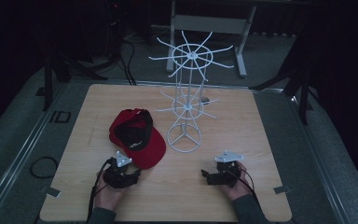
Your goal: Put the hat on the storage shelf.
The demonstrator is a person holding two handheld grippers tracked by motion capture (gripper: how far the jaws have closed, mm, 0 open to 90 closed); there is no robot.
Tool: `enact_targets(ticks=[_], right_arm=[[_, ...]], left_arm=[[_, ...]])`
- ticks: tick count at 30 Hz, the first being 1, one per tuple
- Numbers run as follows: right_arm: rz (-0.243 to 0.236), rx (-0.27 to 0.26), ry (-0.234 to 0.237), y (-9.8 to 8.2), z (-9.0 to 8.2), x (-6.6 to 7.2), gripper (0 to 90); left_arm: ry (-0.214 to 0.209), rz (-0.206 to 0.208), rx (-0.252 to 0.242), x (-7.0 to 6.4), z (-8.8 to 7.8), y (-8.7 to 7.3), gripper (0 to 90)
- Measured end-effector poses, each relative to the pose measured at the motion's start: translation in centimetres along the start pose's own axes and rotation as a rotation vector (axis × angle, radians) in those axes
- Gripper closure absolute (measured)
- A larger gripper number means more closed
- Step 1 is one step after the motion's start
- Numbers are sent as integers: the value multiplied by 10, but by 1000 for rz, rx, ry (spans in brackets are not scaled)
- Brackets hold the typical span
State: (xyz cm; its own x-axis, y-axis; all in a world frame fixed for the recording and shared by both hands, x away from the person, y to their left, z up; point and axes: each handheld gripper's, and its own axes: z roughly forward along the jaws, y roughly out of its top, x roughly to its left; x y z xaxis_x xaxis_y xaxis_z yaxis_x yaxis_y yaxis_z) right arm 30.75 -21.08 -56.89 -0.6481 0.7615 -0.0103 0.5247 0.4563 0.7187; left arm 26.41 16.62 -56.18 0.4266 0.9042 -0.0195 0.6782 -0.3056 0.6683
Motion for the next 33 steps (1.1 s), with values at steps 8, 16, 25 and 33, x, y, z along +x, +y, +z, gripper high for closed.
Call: enact_targets(ticks=[8, 16, 25, 33], right_arm=[[0, 0, 0, 0, 0, 0, 127], [0, 0, 0, 0, 0, 0, 127], [1, 0, -1, 0, 0, 0, 127], [1, 0, -1, 0, 0, 0, 127]], left_arm=[[3, 11, 1, -3, 1, 0, 387], [0, 13, 2, -2, 1, 0, 386], [5, 6, 23, 1, -2, 2, 516], [-21, -22, 40, 3, -5, 3, 540]])
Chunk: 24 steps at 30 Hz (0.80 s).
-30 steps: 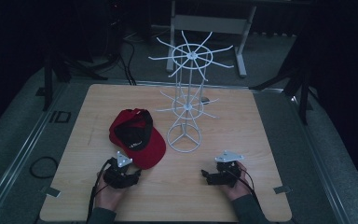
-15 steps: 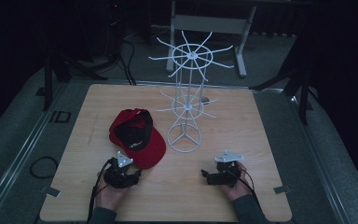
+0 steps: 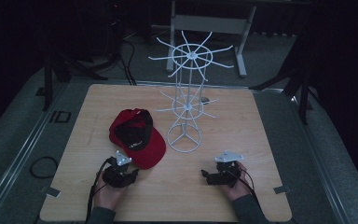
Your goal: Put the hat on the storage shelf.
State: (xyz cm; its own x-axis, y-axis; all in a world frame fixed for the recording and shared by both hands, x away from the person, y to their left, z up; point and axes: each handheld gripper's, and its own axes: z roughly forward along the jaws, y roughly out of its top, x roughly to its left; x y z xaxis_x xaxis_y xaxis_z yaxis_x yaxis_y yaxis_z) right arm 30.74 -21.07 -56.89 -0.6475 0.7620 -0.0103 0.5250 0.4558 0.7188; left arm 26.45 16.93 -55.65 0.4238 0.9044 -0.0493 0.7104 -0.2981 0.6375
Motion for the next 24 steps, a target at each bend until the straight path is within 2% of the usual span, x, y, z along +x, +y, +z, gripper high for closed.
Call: enact_targets(ticks=[3, 5, 7, 8, 9, 17, 24], right_arm=[[0, 0, 0, 0, 0, 0, 127], [0, 0, 0, 0, 0, 0, 127], [-1, 0, 0, 0, 0, 0, 127], [-1, 0, 0, 0, 0, 0, 127], [-1, 0, 0, 0, 0, 0, 127], [0, 0, 0, 0, 0, 0, 127], [0, 0, 0, 0, 0, 0, 127]], left_arm=[[-21, 2, -6, -2, -3, -1, 521], [-50, 7, -29, -5, -10, 0, 503], [-55, -18, -39, -5, -13, 1, 486], [-55, -18, -39, -5, -13, 1, 475], [-64, -46, -46, -5, -15, 2, 470], [-111, -82, -71, -6, -18, 3, 443], [-115, -54, -66, -11, -16, 10, 450]])
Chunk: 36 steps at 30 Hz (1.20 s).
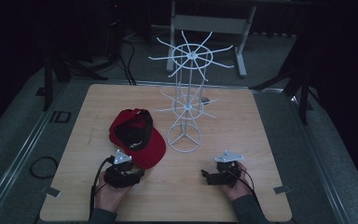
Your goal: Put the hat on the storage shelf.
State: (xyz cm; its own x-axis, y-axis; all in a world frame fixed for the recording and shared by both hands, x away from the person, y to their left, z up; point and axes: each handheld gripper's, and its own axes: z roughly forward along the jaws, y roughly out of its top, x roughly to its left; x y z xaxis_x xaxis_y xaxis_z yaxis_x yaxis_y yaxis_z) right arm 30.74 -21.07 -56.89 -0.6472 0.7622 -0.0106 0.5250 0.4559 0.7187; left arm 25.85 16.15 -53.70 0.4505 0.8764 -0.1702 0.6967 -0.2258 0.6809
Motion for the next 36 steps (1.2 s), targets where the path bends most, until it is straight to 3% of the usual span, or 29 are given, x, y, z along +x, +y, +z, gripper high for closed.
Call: enact_targets(ticks=[5, 9, 21, 36], right_arm=[[0, 0, 0, 0, 0, 0, 127], [0, 0, 0, 0, 0, 0, 127], [1, 0, 0, 0, 0, 0, 127], [1, 0, 0, 0, 0, 0, 127]], left_arm=[[-7, -19, -2, 1, 5, 8, 452], [-48, -90, -12, 6, 9, 11, 464], [-71, -146, -8, 12, 25, 16, 466], [-94, -185, 6, 14, 45, 16, 494]])
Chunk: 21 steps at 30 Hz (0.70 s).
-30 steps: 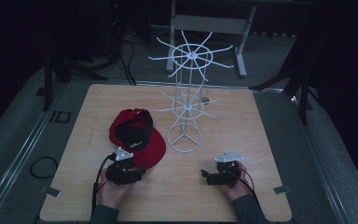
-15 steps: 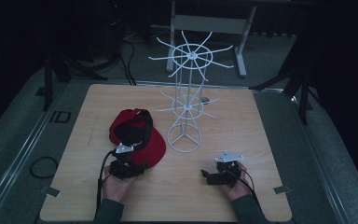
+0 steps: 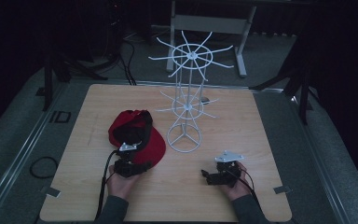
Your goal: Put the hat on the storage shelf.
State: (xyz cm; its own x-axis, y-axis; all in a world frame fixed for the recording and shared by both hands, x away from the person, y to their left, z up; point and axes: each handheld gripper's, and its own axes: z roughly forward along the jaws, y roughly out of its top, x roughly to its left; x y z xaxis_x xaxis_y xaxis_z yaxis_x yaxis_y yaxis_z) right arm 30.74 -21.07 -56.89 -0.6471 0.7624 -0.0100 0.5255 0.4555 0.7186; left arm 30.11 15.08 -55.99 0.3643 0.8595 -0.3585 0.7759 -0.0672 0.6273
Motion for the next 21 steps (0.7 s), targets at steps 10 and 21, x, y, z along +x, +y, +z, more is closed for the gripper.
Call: enact_targets(ticks=[10, 21], right_arm=[[0, 0, 0, 0, 0, 0, 127], [0, 0, 0, 0, 0, 0, 127]], left_arm=[[-4, -2, 11, 2, -1, 0, 570], [-22, 4, 14, 2, -2, -2, 669]])
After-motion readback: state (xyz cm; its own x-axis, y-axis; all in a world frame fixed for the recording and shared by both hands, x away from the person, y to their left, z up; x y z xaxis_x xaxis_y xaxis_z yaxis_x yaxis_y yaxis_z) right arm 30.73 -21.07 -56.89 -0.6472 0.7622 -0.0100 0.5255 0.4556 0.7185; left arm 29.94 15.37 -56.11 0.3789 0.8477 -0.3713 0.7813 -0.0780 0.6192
